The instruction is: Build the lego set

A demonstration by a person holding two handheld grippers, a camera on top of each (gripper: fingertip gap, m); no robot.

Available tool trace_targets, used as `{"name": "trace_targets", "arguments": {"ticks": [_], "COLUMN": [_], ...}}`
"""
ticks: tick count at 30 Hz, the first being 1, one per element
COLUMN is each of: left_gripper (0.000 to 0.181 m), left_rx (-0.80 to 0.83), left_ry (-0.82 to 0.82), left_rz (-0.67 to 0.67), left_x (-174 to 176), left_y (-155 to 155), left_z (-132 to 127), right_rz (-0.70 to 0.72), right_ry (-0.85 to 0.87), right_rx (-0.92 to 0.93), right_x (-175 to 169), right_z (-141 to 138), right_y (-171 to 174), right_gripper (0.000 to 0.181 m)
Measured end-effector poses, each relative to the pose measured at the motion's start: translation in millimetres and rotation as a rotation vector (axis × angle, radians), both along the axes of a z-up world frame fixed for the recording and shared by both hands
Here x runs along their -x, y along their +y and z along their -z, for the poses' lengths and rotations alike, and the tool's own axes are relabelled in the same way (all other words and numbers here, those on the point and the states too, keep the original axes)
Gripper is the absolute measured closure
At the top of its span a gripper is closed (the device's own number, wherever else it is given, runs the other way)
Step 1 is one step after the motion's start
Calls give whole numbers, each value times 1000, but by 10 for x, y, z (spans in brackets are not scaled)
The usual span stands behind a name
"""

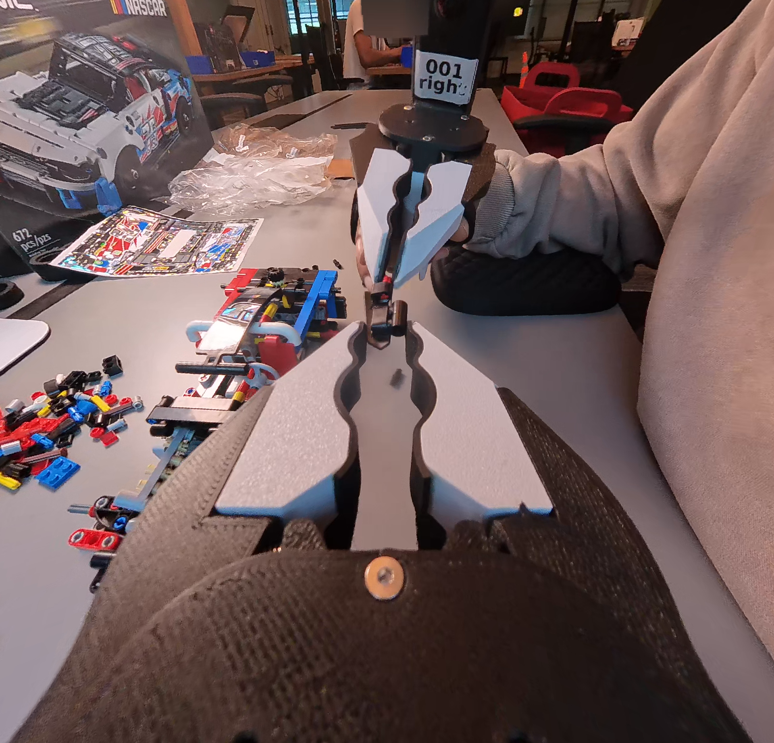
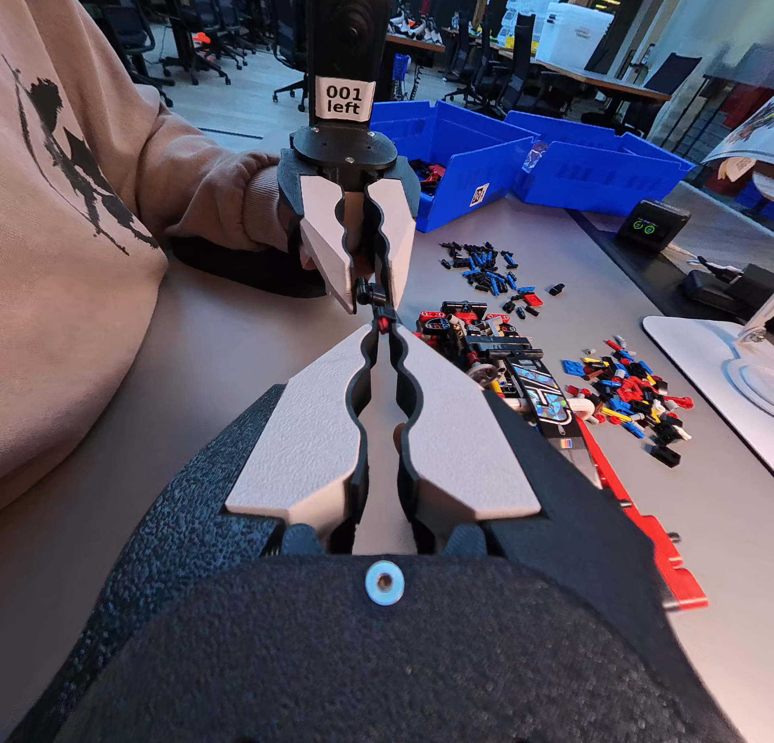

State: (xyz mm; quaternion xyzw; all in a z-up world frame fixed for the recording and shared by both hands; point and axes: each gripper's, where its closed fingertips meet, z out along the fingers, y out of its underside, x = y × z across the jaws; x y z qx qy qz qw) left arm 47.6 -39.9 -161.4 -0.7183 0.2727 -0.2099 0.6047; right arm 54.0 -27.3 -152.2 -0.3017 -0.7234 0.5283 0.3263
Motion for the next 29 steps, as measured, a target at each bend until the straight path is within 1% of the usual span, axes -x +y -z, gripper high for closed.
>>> {"name": "trace_targets", "arguments": {"ticks": [3, 6, 8, 11, 14, 16, 20, 29], "left_gripper": [165, 165, 165, 165, 165, 165, 165, 165], "left_rx": [10, 29, 59, 105, 157, 175, 185, 139], "left_ry": [-11, 1, 12, 35, 69, 93, 100, 74], "left_rz": [-20, -42, -50, -47, -40, -43, -47, -81], "left_x": [53, 93, 102, 90, 75, 74, 82, 150], "left_y": [13, 35, 47, 56, 54, 56, 57, 80], "left_z": [-3, 31, 88, 189, 305, 357, 379, 286], "right_rz": [57, 158, 228, 333, 414, 440, 456, 466], "right_ry": [52, 112, 142, 199, 247, 260, 257, 245], "right_rx": [26, 48, 71, 119, 140, 147, 147, 152], "right_x": [22, 35, 22, 7, 7, 12, 30, 72], "right_z": [-128, -309, -424, -561, -623, -631, -603, -519], "right_y": [140, 413, 620, 900, 1068, 1114, 1134, 1137], "right_gripper": [175, 169, 166, 166, 166, 166, 166, 165]}}
